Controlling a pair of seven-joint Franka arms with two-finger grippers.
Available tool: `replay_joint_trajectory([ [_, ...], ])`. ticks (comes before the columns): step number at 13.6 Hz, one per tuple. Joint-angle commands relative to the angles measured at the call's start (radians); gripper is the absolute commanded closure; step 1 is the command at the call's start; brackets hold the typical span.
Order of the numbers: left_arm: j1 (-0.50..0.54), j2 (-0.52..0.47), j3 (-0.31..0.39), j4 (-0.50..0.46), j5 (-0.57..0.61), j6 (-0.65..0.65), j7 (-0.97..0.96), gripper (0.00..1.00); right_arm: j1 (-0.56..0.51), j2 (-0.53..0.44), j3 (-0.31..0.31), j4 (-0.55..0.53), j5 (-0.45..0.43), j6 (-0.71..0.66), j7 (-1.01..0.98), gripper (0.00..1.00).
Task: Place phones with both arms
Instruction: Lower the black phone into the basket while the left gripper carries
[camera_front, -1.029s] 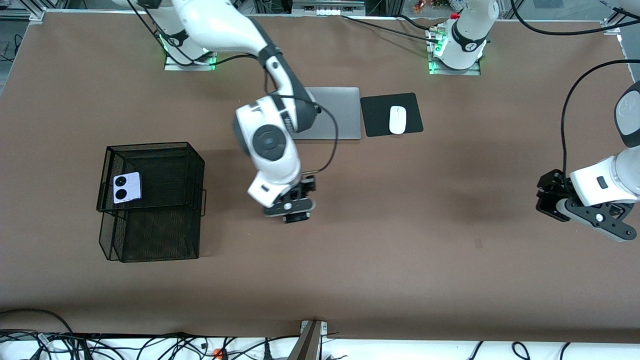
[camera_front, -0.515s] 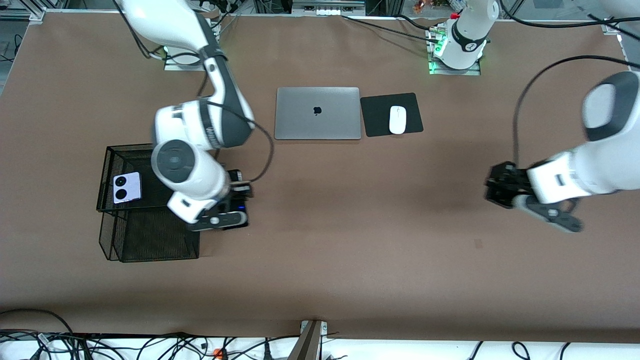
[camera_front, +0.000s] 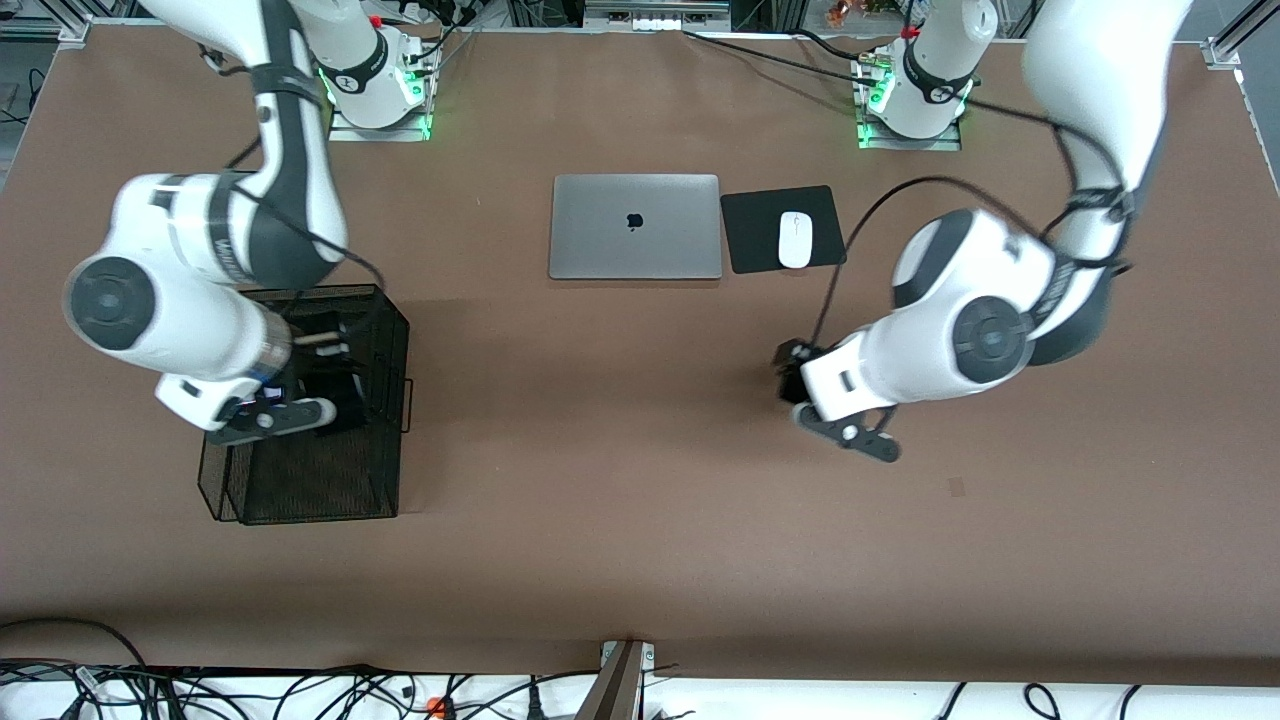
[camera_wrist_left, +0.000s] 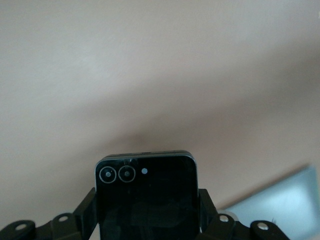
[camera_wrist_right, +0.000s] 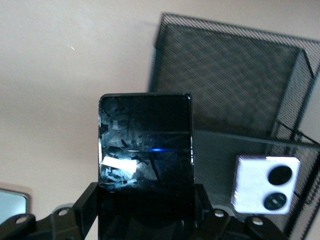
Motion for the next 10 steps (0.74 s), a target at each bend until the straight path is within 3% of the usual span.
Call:
replay_joint_trajectory([
  [1, -0.129, 0.083, 0.014, 0.014, -0.002, 0.182, -0.239, 0.88, 0.019, -0.099, -0.018, -0.14, 0.006, 0.069, -0.038, 1.0],
  [4, -0.298, 0.154, 0.093, -0.011, 0.086, 0.391, -0.446, 0.88, 0.02, -0.132, -0.027, -0.219, -0.011, 0.141, -0.05, 1.0],
  [7, -0.479, 0.191, 0.2, -0.006, 0.247, 0.399, -0.485, 0.88, 0.026, -0.136, -0.043, -0.263, -0.011, 0.178, -0.041, 1.0],
  [10, -0.512, 0.213, 0.207, -0.005, 0.263, 0.402, -0.571, 0.89, 0.032, -0.135, -0.044, -0.277, -0.011, 0.181, 0.025, 1.0],
])
